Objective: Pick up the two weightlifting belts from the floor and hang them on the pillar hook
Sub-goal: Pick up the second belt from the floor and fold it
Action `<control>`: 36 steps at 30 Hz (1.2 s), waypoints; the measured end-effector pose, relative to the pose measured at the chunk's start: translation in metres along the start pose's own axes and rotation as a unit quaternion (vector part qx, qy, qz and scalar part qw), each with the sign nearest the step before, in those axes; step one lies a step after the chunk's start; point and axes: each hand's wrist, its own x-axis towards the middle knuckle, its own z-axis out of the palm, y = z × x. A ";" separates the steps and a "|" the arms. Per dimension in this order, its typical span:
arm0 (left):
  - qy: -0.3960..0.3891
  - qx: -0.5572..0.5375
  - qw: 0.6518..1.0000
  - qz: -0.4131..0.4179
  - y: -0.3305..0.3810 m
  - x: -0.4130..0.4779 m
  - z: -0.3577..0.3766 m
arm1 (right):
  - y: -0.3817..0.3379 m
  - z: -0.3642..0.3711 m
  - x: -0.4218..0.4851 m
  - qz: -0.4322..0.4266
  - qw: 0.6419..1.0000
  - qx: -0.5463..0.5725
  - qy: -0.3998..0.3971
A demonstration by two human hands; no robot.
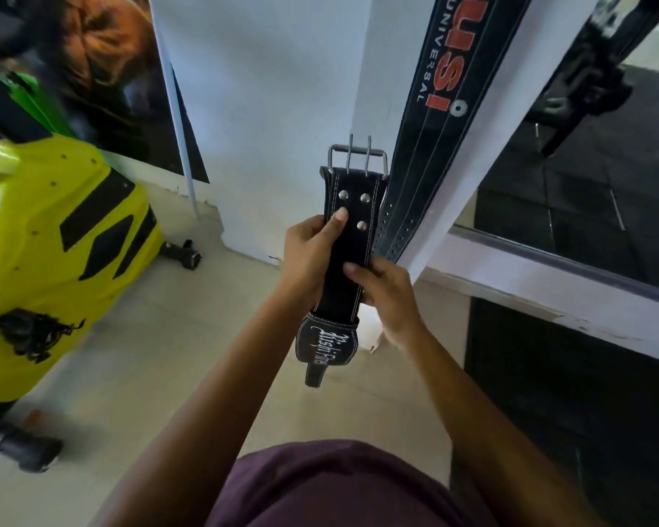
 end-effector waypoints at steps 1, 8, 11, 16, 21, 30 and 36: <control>-0.007 -0.008 1.000 0.000 0.000 0.000 0.000 | -0.014 -0.002 0.008 -0.009 1.000 -0.007 0.010; -0.127 0.121 0.979 0.106 0.004 0.019 -0.027 | -0.049 -0.001 0.042 -0.063 0.996 -0.035 0.042; -0.187 0.322 0.920 0.125 -0.024 0.015 -0.054 | -0.057 0.001 0.047 -0.071 0.996 -0.007 0.053; -0.154 0.335 0.923 0.113 -0.053 -0.001 -0.058 | -0.053 0.006 0.046 -0.061 0.997 -0.008 0.044; -0.063 0.161 0.979 0.110 -0.010 0.002 -0.034 | -0.034 0.005 0.034 -0.050 0.998 -0.024 0.023; -0.062 0.060 0.995 0.042 0.023 0.013 -0.022 | -0.011 -0.003 0.017 -0.034 0.999 -0.026 0.005; -0.153 0.207 0.966 -0.013 -0.053 -0.015 -0.038 | -0.027 -0.017 0.026 -0.054 0.998 0.013 0.038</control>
